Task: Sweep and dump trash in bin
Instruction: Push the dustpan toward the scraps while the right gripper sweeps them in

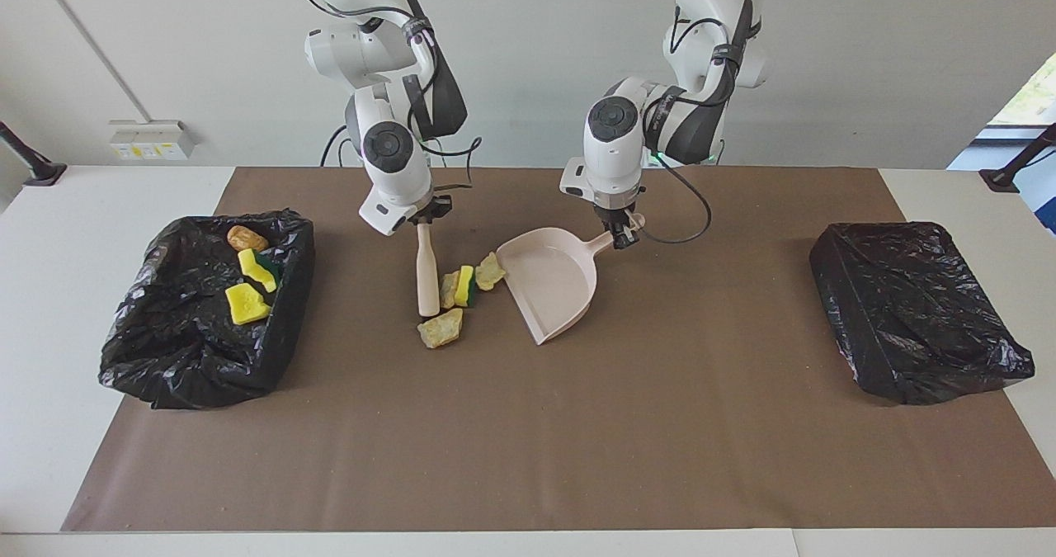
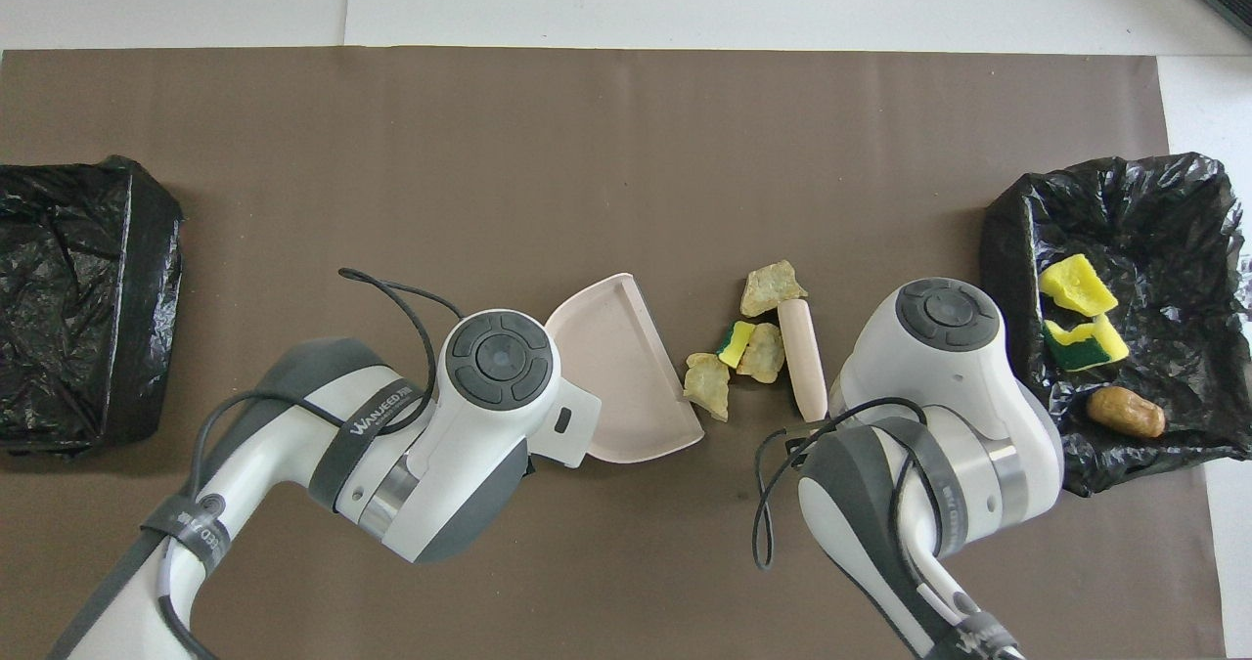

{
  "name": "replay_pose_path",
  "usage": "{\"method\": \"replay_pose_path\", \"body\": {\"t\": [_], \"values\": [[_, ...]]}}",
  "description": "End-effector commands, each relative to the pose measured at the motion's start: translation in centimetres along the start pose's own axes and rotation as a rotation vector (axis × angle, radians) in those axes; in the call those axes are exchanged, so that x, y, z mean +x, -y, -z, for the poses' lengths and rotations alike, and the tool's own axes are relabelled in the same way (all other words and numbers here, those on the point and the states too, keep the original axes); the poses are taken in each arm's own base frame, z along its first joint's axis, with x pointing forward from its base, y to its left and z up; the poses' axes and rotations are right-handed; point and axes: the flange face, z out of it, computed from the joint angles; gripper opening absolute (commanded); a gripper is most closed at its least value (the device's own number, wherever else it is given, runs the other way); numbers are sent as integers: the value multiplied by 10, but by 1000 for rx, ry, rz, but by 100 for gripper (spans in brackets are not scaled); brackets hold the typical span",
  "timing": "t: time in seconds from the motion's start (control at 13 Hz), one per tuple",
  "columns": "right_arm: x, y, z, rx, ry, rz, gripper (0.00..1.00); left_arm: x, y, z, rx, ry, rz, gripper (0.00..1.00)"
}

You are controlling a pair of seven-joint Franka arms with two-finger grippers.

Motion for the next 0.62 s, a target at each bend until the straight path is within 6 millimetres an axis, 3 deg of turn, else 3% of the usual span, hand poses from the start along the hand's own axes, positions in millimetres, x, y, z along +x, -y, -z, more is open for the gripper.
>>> {"method": "replay_pose_path", "body": {"t": [0.0, 0.31, 0.54], "values": [[0, 26, 2, 107, 7, -27, 0, -11, -14, -2, 25, -2, -37, 0], [-7, 87, 15, 207, -1, 20, 0, -11, -12, -1, 30, -10, -31, 0], [-13, 107, 36, 249, 32, 57, 0, -11, -12, -1, 30, -10, -31, 0]]}}
